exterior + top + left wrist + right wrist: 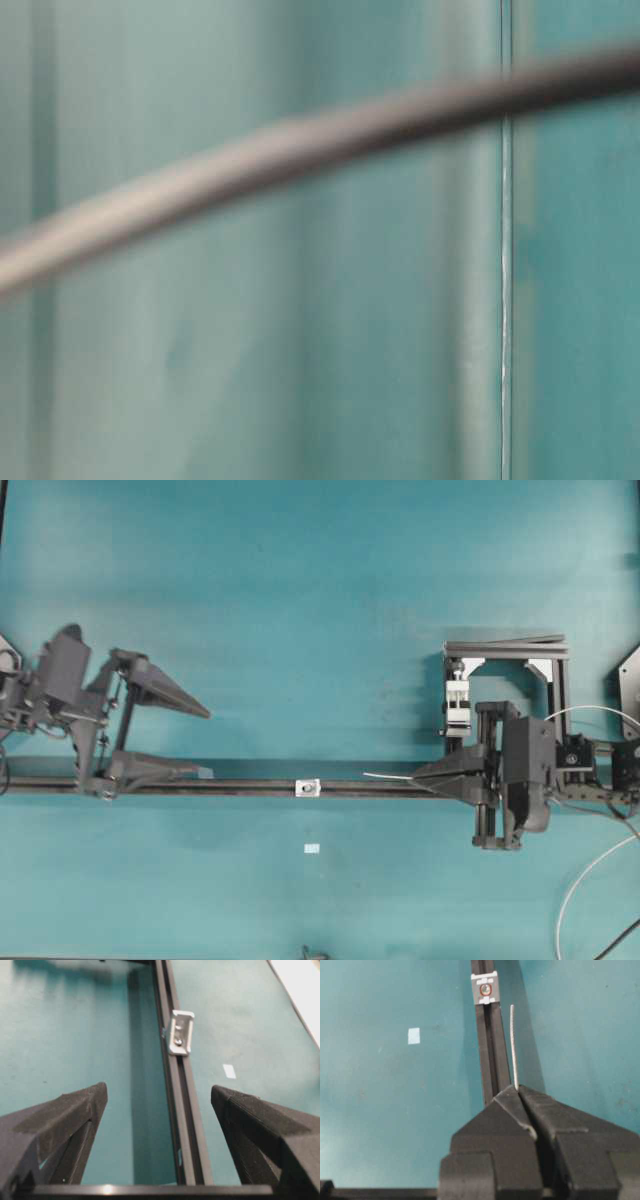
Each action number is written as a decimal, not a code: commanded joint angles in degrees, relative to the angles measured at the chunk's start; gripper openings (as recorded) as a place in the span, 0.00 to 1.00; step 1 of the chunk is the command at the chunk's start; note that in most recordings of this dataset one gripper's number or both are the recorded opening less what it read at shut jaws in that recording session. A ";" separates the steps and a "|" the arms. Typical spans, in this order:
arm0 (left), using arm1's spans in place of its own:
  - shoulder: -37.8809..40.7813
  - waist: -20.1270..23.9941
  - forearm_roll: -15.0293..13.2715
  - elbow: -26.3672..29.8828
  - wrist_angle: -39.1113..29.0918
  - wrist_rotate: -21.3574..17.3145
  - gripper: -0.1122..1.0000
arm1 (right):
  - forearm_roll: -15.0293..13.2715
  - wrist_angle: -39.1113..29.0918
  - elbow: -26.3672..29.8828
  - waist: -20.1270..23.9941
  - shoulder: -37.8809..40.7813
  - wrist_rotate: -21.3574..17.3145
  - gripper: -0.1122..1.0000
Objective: Insert the wire through the hole in the metal fitting marked with a red label.
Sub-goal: 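Slide the wire tip leftward along the rail toward the fitting's hole, then push the wire tip through the red-ringed hole in the fitting, then move the left gripper to the wire tip emerging past the fitting, then open the right gripper and grasp the wire tip with the left gripper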
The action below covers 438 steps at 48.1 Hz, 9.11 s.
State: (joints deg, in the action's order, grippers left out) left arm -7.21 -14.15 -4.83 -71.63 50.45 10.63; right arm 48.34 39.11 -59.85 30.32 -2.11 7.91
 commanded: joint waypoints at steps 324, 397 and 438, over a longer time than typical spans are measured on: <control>16.52 -0.53 0.35 19.51 -9.84 3.60 0.61 | -8.26 -0.97 18.54 -7.38 16.44 4.31 0.09; 16.79 -1.32 1.14 20.48 -11.34 3.25 0.01 | -8.26 -1.58 18.63 -7.38 16.44 3.60 0.09; 9.58 -1.67 1.14 17.05 -21.36 3.52 0.01 | -8.17 -1.67 17.14 -6.50 14.77 3.60 0.93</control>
State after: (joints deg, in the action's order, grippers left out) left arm 5.27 -15.38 -3.87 -54.14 30.06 13.97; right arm 40.25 37.18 -43.15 23.64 14.77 11.60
